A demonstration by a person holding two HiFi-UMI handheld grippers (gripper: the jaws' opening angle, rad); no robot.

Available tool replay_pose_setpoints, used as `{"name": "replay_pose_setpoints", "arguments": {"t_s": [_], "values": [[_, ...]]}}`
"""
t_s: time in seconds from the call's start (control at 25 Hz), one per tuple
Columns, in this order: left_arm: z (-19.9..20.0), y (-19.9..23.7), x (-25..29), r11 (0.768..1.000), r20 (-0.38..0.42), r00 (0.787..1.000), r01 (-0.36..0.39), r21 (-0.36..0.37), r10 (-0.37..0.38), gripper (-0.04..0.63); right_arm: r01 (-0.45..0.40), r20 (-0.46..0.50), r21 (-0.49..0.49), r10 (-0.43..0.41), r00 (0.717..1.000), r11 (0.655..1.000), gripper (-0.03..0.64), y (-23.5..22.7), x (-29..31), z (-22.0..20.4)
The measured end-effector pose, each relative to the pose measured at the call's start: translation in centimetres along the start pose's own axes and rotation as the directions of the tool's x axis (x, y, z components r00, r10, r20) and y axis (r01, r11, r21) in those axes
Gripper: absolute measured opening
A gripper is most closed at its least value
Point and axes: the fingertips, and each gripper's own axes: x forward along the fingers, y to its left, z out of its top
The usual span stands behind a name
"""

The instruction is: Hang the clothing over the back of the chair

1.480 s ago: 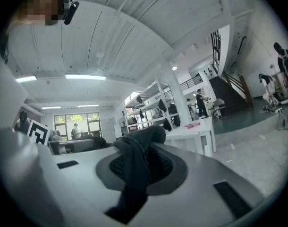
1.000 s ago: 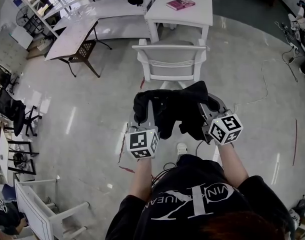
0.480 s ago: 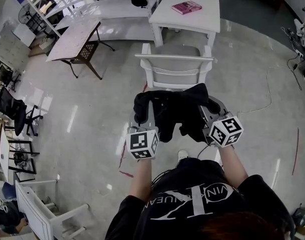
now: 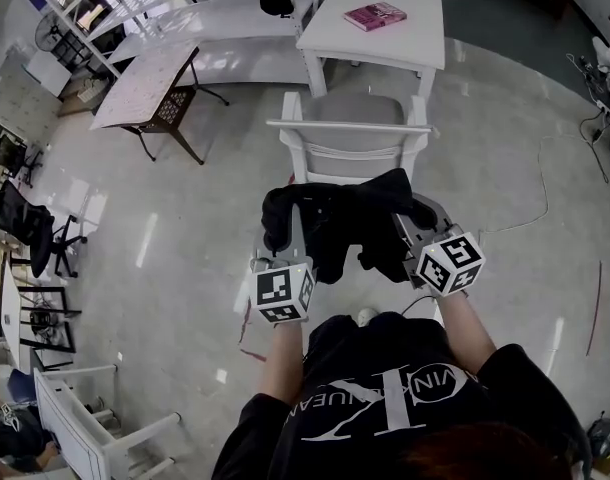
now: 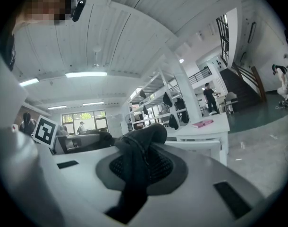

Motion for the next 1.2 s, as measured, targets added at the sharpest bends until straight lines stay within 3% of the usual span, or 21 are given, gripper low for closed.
{"name": "replay_pose_setpoints", "arguments": {"t_s": [0.6, 1.2], "values": [[5.1, 1.1, 4.9, 0.999, 0.063, 0.998, 0.024, 0.047, -0.027, 0.034, 0.034, 0.05, -0.004, -0.034, 0.998, 0.999, 0.054, -2.8, 3.8, 4.1], [10.8, 1.7, 11.1, 0.987, 0.135, 0.981, 0.125, 0.099, -0.138, 0.034, -0.001, 0.121, 0.027, -0.002, 0.993, 1.0, 0.054, -4.6, 8.4, 9.4]]}}
